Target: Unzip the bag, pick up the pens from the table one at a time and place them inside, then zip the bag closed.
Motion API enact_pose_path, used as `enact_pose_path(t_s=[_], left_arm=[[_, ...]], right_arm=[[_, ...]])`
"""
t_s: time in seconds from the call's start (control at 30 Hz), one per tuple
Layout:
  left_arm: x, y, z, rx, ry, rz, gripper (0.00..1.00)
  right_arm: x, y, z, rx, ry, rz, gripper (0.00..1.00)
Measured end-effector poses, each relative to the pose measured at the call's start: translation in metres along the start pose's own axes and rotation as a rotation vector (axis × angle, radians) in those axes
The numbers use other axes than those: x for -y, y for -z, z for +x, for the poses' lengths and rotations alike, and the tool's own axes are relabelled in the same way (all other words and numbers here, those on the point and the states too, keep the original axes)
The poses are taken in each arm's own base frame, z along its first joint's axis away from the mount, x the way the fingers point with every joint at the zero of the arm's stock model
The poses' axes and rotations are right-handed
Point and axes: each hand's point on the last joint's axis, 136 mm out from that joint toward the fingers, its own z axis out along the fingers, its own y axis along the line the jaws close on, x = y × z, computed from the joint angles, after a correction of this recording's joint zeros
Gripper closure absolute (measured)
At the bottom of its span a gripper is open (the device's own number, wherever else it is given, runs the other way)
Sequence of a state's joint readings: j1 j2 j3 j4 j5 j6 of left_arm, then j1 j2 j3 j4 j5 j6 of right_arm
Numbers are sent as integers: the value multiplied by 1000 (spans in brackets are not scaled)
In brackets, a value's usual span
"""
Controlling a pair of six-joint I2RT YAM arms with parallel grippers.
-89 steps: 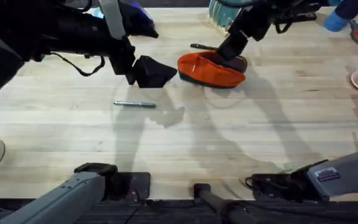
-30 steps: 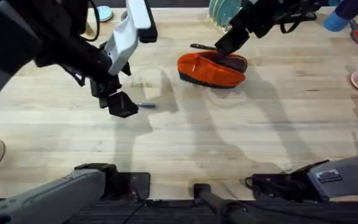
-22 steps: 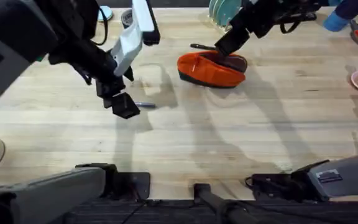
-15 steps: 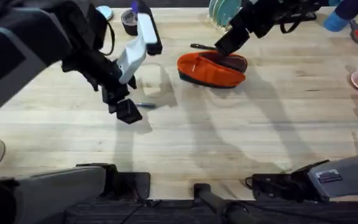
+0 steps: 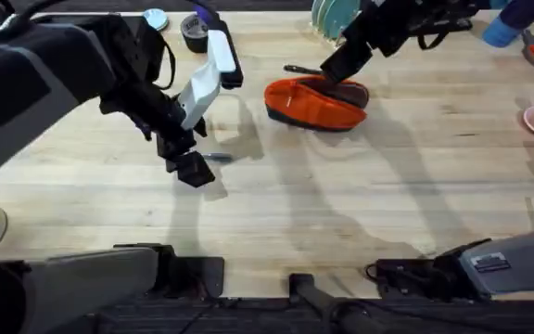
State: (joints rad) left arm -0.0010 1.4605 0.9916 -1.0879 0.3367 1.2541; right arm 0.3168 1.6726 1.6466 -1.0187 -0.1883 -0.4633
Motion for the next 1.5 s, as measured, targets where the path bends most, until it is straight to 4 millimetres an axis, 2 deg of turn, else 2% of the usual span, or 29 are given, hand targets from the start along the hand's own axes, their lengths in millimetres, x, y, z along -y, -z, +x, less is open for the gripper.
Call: enact_pose_path(t_s=[0.27, 0.5, 0.87, 1.07, 1.5], left_arm=[[-9, 0, -2, 9, -12, -35, 5], [-20, -1, 8, -49, 26, -91, 5], [-18, -20, 24, -88, 77, -106, 5], [-12, -39, 31, -109, 76, -111, 5], [-8, -41, 24, -173, 48, -153, 6]], right_arm=[[0, 0, 0, 0, 0, 0, 5], [0, 0, 0, 0, 0, 0, 5], [0, 0, 0, 0, 0, 0, 4], [0, 0, 0, 0, 0, 0, 4], [0, 0, 0, 0, 0, 0, 5]])
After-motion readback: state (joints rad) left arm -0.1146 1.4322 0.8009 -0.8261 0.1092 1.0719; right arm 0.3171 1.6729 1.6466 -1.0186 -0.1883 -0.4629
